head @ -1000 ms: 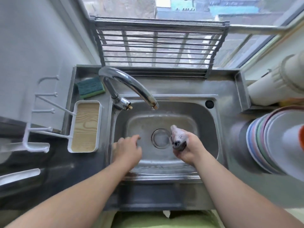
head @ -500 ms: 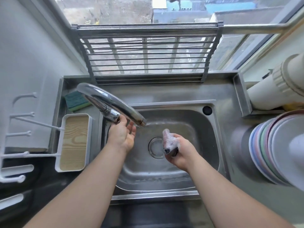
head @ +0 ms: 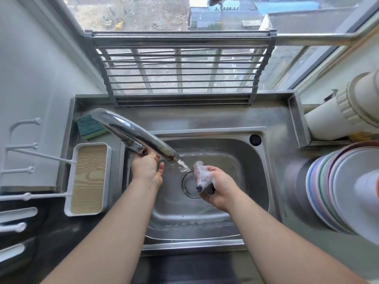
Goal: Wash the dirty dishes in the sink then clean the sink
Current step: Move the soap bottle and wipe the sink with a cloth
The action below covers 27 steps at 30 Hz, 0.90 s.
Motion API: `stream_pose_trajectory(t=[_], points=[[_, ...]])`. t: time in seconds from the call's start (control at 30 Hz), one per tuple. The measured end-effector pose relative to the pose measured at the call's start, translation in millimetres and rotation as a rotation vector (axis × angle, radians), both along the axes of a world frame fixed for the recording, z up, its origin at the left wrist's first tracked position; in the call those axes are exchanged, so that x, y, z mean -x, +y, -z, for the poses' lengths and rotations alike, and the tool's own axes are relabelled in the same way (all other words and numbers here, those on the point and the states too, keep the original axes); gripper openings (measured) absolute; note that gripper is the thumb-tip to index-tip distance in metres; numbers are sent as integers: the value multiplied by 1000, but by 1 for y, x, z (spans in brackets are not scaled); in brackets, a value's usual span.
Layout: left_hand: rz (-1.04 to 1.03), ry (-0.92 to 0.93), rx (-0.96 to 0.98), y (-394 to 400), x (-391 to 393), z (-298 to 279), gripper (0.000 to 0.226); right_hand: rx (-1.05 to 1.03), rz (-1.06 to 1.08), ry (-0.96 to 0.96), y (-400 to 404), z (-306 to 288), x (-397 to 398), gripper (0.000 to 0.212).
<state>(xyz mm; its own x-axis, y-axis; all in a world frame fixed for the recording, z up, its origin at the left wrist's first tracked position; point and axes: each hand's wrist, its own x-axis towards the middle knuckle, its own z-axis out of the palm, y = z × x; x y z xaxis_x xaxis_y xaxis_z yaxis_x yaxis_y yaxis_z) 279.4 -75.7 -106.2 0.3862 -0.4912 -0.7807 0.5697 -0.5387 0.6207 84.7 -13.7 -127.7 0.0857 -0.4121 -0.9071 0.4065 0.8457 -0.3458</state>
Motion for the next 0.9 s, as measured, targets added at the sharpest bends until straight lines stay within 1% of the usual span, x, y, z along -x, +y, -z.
stream_pose_trajectory(t=[0.1, 0.17, 0.2, 0.27, 0.33, 0.37, 0.4, 0.47, 0.5, 0.53, 0.57, 0.6, 0.67, 0.73, 0.8, 0.9], points=[[34, -41, -1, 2, -1, 2, 26, 26, 23, -7, 2, -1, 0, 34], [98, -92, -14, 8, -2, 5, 17, 44, 48, 10, 1, -4, -6, 42], [140, -106, -21, 13, 0, 6, 14, 48, 68, 17, 0, -5, -12, 46], [294, -104, -33, 30, 9, 9, 20, 47, 82, 18, -4, -7, -26, 56], [507, -31, -45, 53, 24, 10, 26, 41, 65, 26, -5, -6, -40, 56], [593, 42, -52, 65, 32, 10, 27, 37, 63, 44, -4, -5, -46, 54], [634, 131, -51, 75, 40, 10, 28, 37, 62, 85, -4, -3, -51, 54], [579, 277, -25, 88, 48, 10, 29, 51, 40, 206, -7, 0, -56, 52], [527, 294, -1, 91, 50, 12, 28, 72, 3, 258, -10, 2, -57, 46], [485, 270, 29, 94, 50, 15, 25, 100, -50, 304, -14, 2, -57, 37], [453, 218, 53, 95, 50, 17, 23, 133, -121, 358, -20, 0, -58, 34], [412, 157, 51, 95, 48, 20, 24, 174, -209, 418, -25, -1, -58, 39], [284, 60, -27, 92, 42, 25, 26, 259, -398, 498, -35, -4, -56, 46], [194, 5, -116, 86, 31, 28, 20, 338, -580, 552, -43, -11, -47, 44], [250, -64, -157, 83, 22, 31, 16, 380, -718, 640, -48, -16, -33, 37], [414, -166, -123, 82, 14, 30, 20, 391, -790, 738, -50, -17, -9, 26]])
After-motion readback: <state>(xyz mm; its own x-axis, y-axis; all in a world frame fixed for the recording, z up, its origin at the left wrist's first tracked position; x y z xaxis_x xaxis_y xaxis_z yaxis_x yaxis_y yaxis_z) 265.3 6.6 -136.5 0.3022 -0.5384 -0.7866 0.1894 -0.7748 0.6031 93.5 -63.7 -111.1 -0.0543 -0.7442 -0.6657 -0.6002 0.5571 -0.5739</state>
